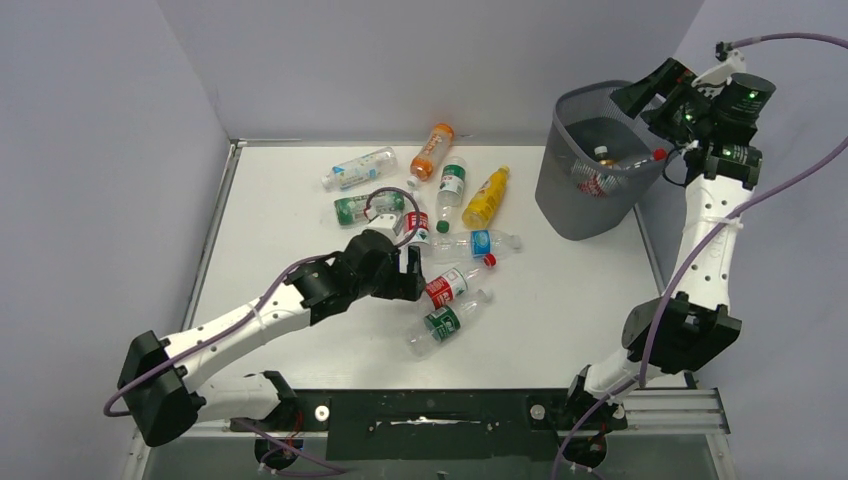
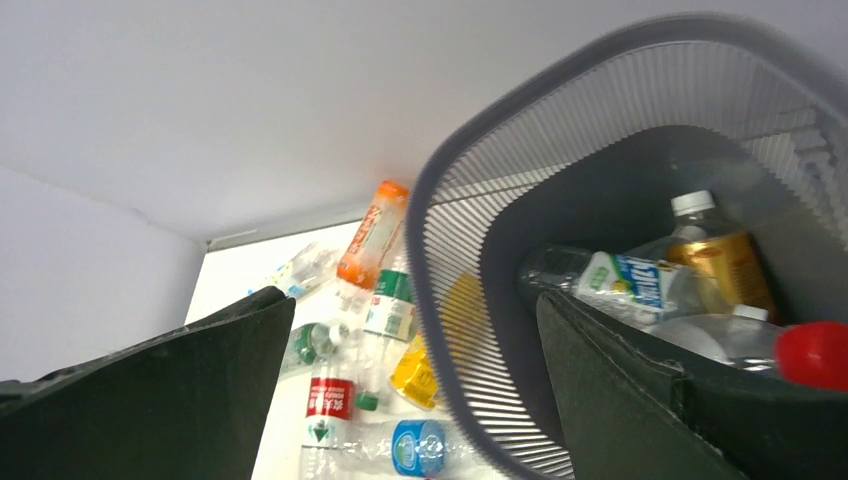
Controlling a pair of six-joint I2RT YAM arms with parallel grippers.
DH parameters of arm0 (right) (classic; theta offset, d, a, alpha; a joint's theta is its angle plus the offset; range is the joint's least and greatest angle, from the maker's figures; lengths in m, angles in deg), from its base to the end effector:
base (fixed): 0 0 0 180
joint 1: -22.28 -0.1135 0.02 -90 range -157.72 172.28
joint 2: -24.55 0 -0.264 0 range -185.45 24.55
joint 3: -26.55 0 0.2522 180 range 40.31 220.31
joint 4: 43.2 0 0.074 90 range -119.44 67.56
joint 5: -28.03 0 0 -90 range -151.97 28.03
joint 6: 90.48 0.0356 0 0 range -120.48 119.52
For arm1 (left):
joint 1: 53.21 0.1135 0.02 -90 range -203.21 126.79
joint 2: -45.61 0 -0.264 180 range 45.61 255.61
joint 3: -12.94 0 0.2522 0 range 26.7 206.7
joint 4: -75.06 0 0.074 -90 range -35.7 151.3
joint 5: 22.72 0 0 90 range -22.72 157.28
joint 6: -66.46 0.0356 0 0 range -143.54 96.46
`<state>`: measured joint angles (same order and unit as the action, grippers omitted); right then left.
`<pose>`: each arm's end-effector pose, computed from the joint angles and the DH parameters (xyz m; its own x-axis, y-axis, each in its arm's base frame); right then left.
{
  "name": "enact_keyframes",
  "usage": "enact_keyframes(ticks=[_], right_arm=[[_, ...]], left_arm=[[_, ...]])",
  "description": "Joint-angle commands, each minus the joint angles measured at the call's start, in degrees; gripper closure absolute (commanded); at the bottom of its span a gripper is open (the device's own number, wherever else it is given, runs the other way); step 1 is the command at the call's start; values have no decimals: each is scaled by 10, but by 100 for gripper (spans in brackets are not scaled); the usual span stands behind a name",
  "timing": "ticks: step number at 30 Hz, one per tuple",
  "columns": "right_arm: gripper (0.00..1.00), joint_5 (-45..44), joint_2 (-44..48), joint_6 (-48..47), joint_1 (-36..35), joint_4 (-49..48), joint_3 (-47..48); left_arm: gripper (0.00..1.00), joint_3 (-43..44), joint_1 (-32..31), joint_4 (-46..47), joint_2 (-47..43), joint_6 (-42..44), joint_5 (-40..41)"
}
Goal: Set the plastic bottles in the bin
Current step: Pick up the plastic bottle at the center of the board.
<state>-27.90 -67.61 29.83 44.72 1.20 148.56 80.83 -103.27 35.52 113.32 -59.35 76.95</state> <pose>0.3301 -0.1147 0.4768 -0.2938 0.5736 -0.7646 -0.0425 0.7913 0.6100 0.1692 -0.1928 0.2894 -0.7236 -0.0342 -0.6893 0.3071 0.8785 -0.3660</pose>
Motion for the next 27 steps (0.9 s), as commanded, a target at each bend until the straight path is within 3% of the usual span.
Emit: enact_keyframes(ticks=[1, 18, 27], right_arm=[[2, 9, 47, -28, -47, 8, -4], [1, -17, 181, -34, -244, 6, -207], [1, -54, 266, -17, -325, -42, -392]], left_arm=[[18, -17, 2, 44, 27, 2, -19], [18, -58, -36, 75, 103, 40, -133], [18, -89, -53, 70, 111, 37, -145]])
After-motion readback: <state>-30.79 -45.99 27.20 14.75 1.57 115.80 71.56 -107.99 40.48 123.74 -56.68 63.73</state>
